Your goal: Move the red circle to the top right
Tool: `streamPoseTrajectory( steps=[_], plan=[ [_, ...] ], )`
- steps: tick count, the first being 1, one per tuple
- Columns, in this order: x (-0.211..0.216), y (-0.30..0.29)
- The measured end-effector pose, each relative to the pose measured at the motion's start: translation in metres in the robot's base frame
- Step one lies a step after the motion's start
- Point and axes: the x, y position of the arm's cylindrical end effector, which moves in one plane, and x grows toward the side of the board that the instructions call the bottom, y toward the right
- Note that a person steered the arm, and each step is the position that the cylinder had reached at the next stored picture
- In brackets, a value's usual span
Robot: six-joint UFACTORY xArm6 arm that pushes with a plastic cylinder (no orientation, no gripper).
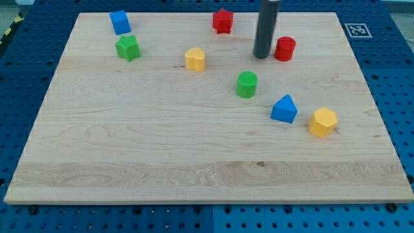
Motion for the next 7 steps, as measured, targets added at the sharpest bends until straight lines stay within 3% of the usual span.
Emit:
streamPoseTrajectory(
  steps=[2,3,4,6,7],
  plan=[
    [-0.015,0.077],
    [0.012,0.086],
    [0.0,0.107],
    [-0.061,0.11],
    [-0.06,0.11]
  ],
)
